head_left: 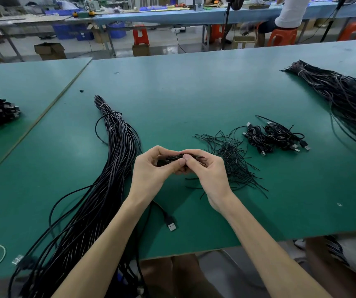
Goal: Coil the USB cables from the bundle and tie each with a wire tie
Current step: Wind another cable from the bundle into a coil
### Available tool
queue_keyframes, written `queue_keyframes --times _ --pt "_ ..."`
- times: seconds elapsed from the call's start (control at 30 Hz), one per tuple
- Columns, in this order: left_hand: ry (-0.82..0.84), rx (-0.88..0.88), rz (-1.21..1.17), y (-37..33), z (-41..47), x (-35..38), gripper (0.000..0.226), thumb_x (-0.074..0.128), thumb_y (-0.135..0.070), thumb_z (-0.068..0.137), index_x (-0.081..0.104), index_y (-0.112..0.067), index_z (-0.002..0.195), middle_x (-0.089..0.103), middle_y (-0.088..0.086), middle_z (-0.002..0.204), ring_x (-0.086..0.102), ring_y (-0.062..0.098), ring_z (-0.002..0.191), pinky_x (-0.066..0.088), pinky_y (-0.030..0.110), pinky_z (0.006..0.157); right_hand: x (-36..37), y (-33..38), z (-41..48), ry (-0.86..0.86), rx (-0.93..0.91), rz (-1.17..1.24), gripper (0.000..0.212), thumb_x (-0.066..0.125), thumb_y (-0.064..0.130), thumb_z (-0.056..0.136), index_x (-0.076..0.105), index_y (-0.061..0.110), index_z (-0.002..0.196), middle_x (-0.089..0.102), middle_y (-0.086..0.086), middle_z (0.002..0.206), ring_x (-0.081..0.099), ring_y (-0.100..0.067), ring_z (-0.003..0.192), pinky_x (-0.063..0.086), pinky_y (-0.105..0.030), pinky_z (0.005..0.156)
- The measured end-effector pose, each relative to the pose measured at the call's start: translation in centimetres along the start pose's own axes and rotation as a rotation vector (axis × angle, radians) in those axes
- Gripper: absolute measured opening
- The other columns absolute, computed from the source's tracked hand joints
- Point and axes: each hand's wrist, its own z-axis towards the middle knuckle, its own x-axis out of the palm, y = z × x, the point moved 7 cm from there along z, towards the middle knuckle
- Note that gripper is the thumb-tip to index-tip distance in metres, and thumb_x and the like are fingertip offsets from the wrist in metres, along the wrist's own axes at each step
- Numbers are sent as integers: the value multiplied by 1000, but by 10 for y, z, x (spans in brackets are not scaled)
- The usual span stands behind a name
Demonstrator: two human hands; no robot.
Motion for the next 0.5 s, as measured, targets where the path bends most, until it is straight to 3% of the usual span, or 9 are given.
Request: queue_keyframes --times 0.27,0.4,0.5 --pt "89 -97 21 2 4 -5 22 90 -13 75 78 -13 94 79 10 97 77 27 81 60 27 74 -2 -1 1 -4 -20 -90 19 69 13 96 82 27 98 80 -3 97 74 -18 91 58 -27 82" --pt "188 -40 75 -2 4 0 44 95 -19 68 72 -12 106 78 4 106 76 25 91 59 28 80 -4 -2 1 -13 -10 -71 16 69 14 96 81 23 100 80 -2 94 74 -15 85 56 -23 77" --pt "195 33 338 -4 0 5 63 95 -42 59 63 -28 111 73 -13 110 70 14 97 57 28 78 -6 -3 1 -38 -1 -87 16 70 13 95 81 24 99 78 1 85 68 -10 74 54 -21 73"
